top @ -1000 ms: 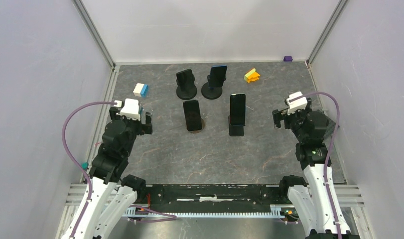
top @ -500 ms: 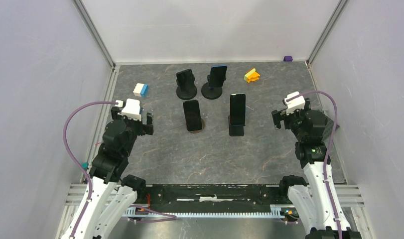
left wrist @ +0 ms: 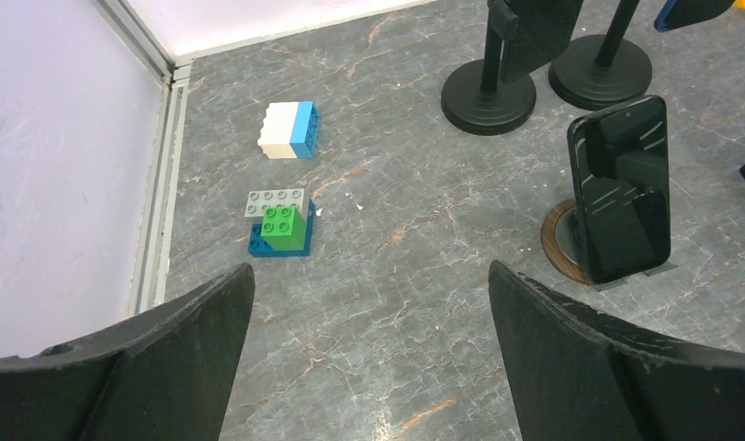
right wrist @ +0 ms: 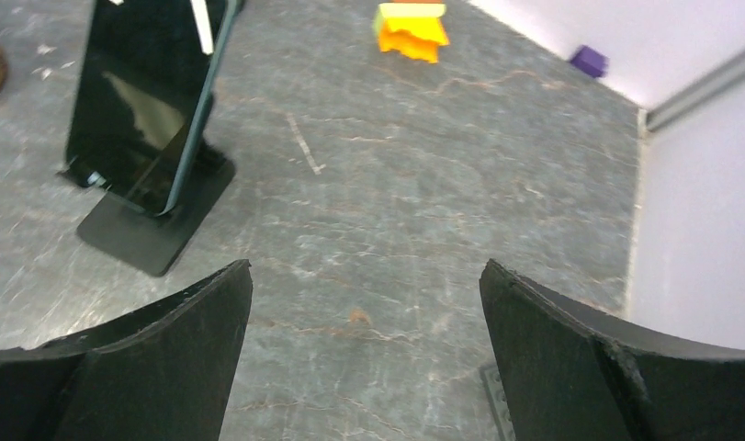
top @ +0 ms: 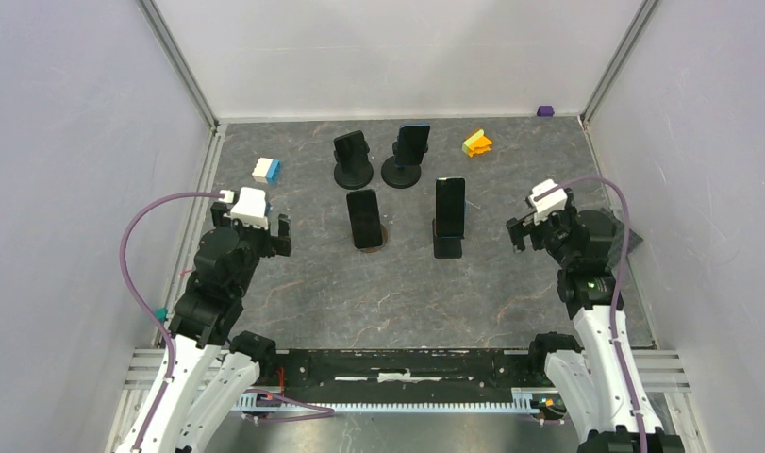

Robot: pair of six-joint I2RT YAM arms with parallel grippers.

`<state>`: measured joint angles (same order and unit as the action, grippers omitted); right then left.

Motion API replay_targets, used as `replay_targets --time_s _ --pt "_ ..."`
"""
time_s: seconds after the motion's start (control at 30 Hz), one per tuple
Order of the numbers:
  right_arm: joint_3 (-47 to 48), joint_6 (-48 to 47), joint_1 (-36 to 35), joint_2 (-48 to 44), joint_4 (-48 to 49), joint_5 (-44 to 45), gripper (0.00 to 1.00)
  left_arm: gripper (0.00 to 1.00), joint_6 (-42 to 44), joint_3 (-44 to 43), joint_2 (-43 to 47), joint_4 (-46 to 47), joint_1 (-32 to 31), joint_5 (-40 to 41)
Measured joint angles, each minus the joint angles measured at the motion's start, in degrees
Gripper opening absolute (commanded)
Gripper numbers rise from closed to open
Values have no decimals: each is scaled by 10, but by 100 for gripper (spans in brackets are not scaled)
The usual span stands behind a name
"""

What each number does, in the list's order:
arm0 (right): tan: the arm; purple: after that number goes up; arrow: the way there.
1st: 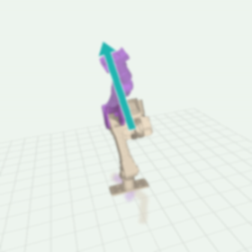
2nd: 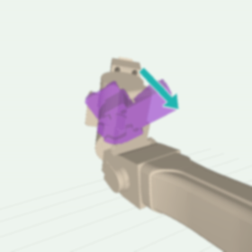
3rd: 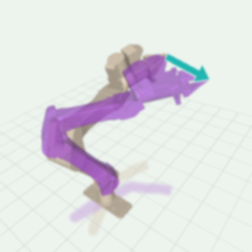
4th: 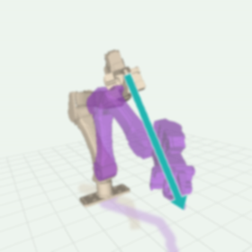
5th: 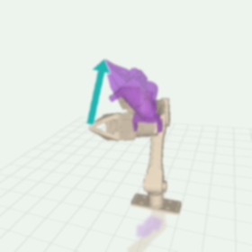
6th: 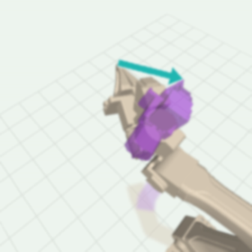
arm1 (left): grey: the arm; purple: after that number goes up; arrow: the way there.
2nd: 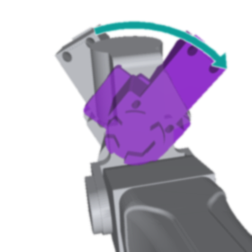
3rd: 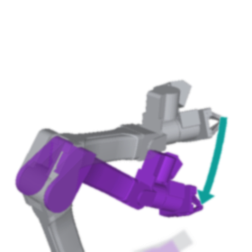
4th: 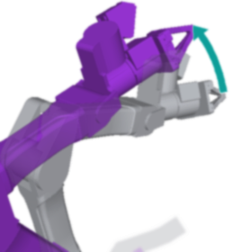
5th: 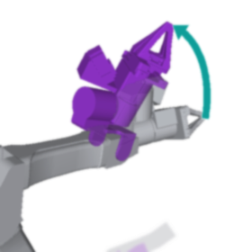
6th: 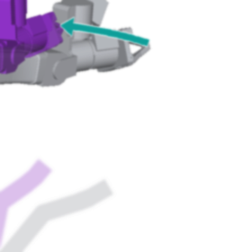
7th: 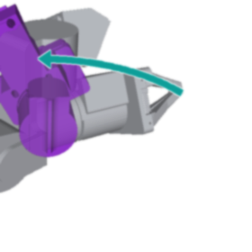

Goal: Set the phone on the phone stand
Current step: Move the phone stand with the phone to the center of the board.

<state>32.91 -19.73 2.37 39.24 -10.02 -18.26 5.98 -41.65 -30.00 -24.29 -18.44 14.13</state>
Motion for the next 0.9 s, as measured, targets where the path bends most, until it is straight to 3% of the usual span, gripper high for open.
replay_targets --time_s 0.43,0.6,0.9 --pt "-23 -132 -1 183 -14 -107 97 100 0 0 -7 0 0 -24" --pt "-23 -200 -18 282 9 -132 87 100 0 0 -16 -1 0 -27" --pt "-12 -255 -81 408 75 -139 51 100 0 0 -25 -1 0 -27"
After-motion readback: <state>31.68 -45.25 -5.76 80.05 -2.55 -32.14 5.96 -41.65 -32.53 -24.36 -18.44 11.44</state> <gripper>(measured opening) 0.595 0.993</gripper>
